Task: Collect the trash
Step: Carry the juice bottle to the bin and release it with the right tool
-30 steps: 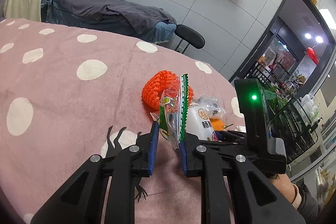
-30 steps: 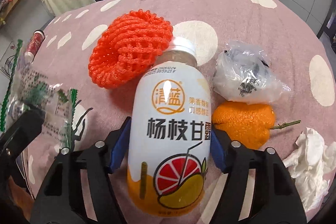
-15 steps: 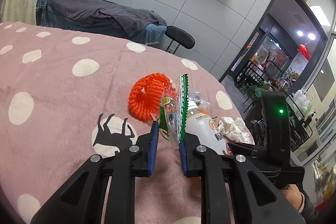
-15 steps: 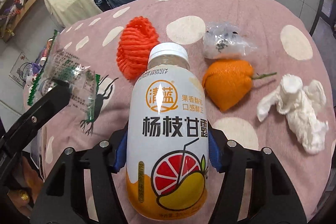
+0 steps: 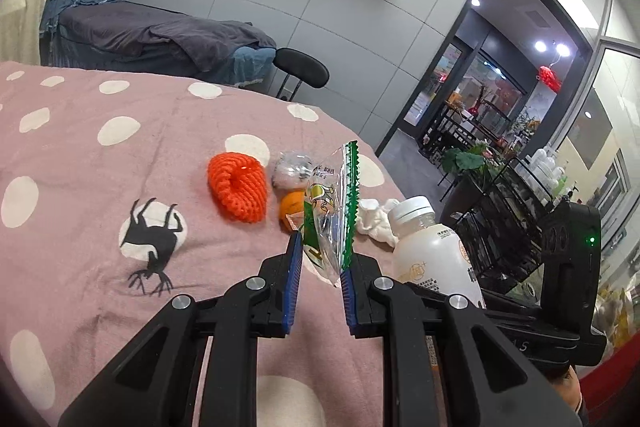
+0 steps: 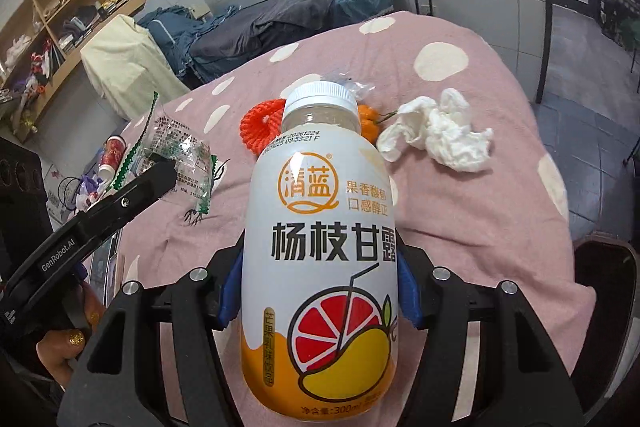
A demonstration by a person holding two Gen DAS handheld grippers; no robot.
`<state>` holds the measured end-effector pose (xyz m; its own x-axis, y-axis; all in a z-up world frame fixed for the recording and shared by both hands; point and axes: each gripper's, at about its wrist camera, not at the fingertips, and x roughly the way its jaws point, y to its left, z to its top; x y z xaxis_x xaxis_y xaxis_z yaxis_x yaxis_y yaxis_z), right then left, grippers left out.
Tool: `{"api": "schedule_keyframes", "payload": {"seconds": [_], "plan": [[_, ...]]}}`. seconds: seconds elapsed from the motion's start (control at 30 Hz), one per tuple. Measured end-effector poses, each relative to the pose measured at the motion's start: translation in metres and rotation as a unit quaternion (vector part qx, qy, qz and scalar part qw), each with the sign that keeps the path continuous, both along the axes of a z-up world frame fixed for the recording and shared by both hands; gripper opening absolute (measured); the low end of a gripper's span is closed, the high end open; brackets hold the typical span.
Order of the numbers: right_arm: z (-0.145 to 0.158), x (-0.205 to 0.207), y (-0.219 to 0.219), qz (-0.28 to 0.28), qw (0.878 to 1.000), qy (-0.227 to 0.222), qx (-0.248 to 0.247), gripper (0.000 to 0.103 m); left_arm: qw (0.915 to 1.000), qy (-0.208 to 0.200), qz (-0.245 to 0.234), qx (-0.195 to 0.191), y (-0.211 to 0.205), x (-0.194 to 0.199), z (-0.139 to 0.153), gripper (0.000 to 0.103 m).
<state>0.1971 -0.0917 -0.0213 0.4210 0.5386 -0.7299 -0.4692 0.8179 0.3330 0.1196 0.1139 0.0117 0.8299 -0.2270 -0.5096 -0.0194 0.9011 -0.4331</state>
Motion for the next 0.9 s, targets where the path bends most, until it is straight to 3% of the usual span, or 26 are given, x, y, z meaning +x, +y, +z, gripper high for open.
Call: {"api": "schedule_keyframes", "payload": {"seconds": [0.23,0.5,0.7,0.9], "plan": [[0.003,-0.018,-0.077,-0.080,0.996,-0.011,0.025,0.061,0.9983,-0.004,-0.057,0.015,-0.049,-0.001,0.001,0.018],[-0.010,-0.035,-0.186,-0.208,0.978,-0.006,0.027,0.062,0.9923,-0.012,-0.120,0.026,-0.102,-0.003,0.001,0.018],[-0.055,-0.031,-0.245,-0.282,0.959,0.030,-0.003,0.062,0.9862,-0.020,-0.160,0.036,-0.136,-0.002,0.005,0.018],[-0.110,-0.013,-0.265,-0.311,0.947,0.083,-0.017,0.062,0.9792,-0.033,-0.196,0.043,-0.167,0.001,0.010,0.018]]}}
